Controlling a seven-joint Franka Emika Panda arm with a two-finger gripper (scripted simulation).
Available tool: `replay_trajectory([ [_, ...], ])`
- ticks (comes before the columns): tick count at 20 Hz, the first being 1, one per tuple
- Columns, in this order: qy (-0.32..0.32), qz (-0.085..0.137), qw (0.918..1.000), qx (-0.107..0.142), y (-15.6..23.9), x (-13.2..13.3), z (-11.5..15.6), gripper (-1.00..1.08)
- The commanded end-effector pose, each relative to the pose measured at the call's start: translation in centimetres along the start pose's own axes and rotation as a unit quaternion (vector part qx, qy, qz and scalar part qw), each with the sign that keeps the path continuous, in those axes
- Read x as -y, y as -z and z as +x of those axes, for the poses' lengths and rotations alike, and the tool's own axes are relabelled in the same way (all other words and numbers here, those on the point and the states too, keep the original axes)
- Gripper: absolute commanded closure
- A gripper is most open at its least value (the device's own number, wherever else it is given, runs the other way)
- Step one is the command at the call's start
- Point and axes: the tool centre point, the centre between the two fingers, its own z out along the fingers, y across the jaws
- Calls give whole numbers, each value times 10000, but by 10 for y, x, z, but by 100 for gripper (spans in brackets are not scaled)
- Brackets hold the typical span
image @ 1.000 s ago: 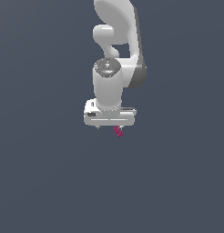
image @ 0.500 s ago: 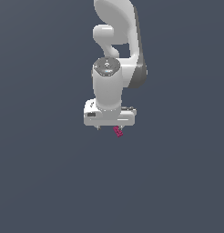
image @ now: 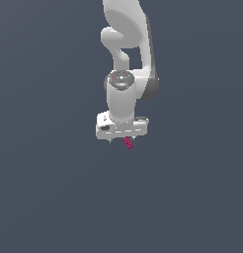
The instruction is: Pick up the object and move it to a goal position.
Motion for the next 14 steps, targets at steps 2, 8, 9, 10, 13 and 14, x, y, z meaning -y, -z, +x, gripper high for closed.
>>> replay_trajectory([
  [2, 421, -12, 9991, 18, -19, 9, -12, -92],
  [8, 1194, -13, 9928, 42, -52, 26, -36, -92],
  [9, 1292, -11, 9916, 45, -56, 29, -39, -92],
  [10, 1381, -9, 9904, 47, -59, 31, -42, -92],
  [13, 1591, -3, 9873, 52, -67, 36, -49, -92],
  [14, 1642, -1, 9864, 53, -69, 37, -51, -92],
])
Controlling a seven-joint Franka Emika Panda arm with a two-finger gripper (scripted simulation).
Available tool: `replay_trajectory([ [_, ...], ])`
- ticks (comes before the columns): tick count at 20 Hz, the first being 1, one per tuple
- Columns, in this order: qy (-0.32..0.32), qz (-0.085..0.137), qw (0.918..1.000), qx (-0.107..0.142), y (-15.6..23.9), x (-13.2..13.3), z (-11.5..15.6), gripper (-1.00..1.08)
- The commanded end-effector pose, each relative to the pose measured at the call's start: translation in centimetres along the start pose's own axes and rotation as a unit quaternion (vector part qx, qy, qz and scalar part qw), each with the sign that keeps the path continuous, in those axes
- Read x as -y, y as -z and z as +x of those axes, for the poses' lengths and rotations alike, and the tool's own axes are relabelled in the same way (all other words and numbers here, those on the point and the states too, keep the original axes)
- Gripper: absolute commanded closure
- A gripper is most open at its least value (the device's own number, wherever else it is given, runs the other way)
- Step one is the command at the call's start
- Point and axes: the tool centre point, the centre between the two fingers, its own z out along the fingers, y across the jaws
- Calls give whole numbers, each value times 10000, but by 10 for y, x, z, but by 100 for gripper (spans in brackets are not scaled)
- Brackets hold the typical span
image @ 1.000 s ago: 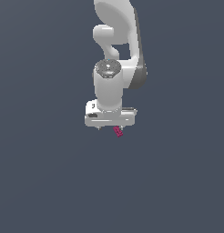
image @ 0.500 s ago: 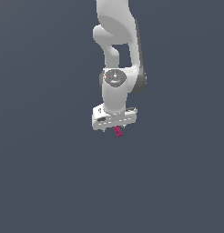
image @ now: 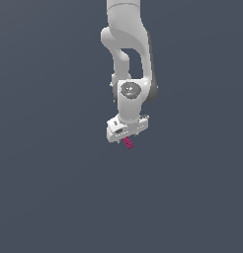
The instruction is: Pick up the object and move it to a goal position.
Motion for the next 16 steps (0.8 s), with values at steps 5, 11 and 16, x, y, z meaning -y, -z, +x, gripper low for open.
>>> replay_trajectory([
  [5, 221, 5, 9998, -2, -8, 7, -5, -92],
  [11, 197, 6, 9998, 1, -15, 6, -5, -92],
  [16, 213, 6, 9998, 0, -39, 7, -6, -92],
])
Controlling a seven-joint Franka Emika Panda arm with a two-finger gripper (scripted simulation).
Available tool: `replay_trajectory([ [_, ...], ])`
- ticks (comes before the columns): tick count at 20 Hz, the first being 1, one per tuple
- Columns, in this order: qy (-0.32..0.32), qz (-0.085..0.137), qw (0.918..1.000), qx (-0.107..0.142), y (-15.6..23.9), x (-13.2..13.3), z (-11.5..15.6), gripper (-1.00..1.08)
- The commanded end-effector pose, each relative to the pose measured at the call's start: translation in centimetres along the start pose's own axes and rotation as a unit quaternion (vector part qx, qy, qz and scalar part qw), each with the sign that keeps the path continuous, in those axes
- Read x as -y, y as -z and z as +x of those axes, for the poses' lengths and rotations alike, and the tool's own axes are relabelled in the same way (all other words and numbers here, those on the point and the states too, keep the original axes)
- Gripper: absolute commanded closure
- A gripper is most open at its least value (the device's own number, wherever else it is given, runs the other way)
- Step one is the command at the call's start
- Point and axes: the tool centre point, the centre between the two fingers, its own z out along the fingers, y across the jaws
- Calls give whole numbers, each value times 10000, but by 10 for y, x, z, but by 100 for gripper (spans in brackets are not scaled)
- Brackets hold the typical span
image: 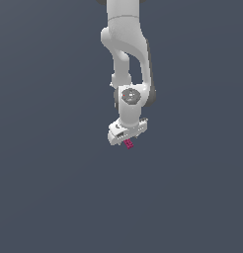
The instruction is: Pick up the object and move it to a goal position.
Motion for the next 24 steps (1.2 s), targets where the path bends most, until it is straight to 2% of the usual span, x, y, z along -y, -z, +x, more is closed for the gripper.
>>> replay_trajectory([
  [1, 8, 1, 10000, 3, -13, 0, -1, -92],
  [8, 15, 0, 10000, 2, -27, 0, 0, -92],
  [9, 15, 0, 10000, 2, -27, 0, 0, 108],
  [24, 12, 0, 10000, 3, -21, 2, -1, 108],
])
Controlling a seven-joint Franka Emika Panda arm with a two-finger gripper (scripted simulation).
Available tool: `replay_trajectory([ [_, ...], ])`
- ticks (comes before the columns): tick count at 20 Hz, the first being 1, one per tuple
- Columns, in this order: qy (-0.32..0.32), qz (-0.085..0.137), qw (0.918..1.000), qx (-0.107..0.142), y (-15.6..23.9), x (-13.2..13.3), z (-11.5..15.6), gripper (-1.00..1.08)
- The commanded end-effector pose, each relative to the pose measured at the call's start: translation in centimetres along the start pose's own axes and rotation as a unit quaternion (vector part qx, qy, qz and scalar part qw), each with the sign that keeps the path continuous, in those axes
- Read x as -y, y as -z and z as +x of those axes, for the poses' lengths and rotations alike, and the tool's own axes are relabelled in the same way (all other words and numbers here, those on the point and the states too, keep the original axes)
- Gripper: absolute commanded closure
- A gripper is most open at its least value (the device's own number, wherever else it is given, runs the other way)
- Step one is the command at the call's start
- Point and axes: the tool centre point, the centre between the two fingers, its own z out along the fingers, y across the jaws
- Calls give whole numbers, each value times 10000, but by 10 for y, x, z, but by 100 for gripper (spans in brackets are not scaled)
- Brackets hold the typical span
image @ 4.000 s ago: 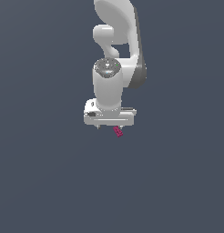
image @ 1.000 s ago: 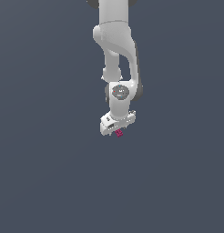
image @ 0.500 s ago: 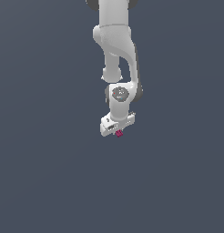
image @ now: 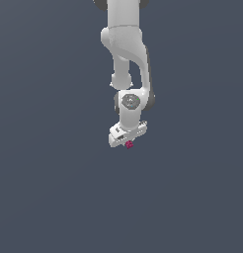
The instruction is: Pick up the object and move it to a goal position.
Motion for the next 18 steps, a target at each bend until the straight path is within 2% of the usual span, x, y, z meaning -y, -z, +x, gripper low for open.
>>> replay_trajectory([
  [1, 1, -2, 10000, -5, 5, 2, 0, 108],
  [9, 4, -6, 10000, -3, 43, 15, 0, 108],
  [18, 7, -9, 10000, -1, 123, 42, 0, 108],
])
